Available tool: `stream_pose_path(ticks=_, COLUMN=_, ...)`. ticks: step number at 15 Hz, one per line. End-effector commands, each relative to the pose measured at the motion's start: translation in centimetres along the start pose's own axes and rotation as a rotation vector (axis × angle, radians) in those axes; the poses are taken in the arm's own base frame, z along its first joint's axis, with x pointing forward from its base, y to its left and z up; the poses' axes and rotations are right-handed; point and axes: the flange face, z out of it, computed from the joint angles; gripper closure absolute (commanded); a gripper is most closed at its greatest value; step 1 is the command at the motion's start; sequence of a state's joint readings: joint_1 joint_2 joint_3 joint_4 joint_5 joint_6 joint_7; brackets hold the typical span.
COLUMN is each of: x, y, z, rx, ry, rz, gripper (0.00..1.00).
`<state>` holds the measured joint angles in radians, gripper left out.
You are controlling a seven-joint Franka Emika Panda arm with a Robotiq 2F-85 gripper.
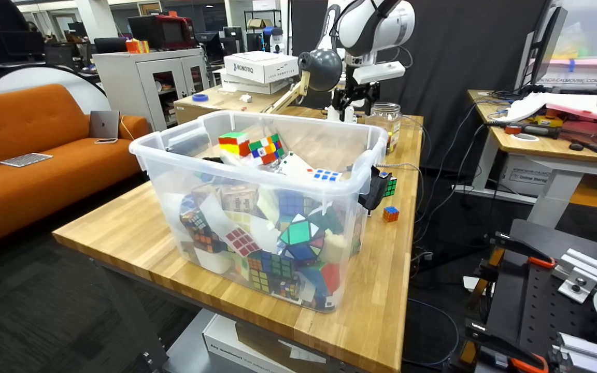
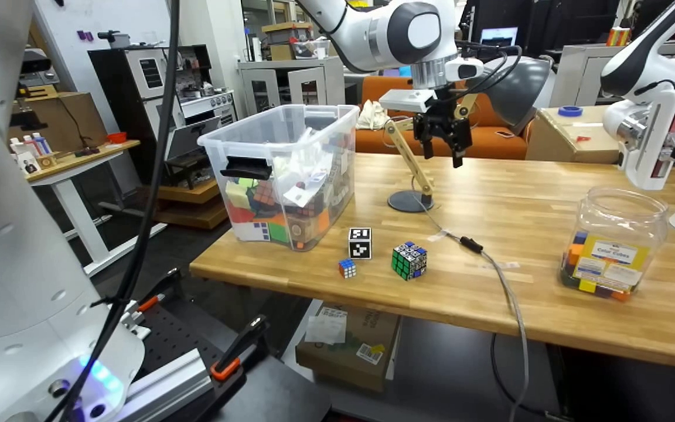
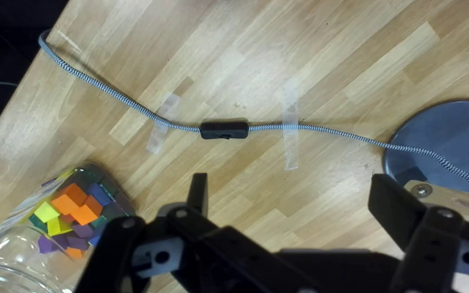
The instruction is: Switch on the desk lamp
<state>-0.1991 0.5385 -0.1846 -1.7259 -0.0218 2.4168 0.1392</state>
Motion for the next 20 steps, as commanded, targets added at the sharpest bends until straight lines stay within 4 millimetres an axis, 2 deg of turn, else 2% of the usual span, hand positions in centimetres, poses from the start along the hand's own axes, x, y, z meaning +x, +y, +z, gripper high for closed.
stream_pose_path(ticks=1, x=1.5, y=0.6, z=0.9, rx=0.013, ry=-0.021, rz=0.110, gripper=0.00)
stream_pose_path(ticks=7, x=3.1, y=1.0, z=3.6, rx=0.008, ry=-0.073, rz=0.205, gripper=0.00)
stream_pose_path(ticks=8, x=2.3, y=0.9, z=3.1, rx=0.008, ry=-0.043, rz=0.183, gripper=0.00)
stream_pose_path(ticks=10, x=2.3, y=0.8, z=3.7, rx=0.005, ry=-0.049, rz=0.182, gripper=0.00)
stream_pose_path(ticks=17, x=2.3, y=0.7, z=3.5, rx=0.006, ry=-0.046, rz=0.181, gripper=0.00)
stream_pose_path(ticks=20, x=3.3, y=0.9, z=3.6, rx=-0.003, ry=-0.047, rz=0.245, gripper=0.00)
